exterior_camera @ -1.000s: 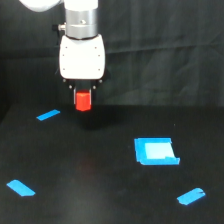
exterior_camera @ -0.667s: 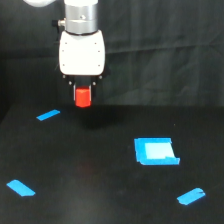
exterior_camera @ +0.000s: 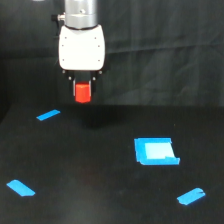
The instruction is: Pick up the red object from the table
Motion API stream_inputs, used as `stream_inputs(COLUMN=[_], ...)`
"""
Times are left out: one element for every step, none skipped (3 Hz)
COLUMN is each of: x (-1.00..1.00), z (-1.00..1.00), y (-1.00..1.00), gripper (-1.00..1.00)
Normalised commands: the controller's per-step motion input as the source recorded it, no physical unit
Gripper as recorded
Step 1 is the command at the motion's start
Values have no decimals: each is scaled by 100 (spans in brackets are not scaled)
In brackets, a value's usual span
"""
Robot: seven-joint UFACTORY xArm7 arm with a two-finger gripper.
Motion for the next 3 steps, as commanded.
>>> stream_inputs(x=[-2, -2, -2], z=[27, 22, 19], y=[-4, -4, -4], gripper=[-98, -98, -98])
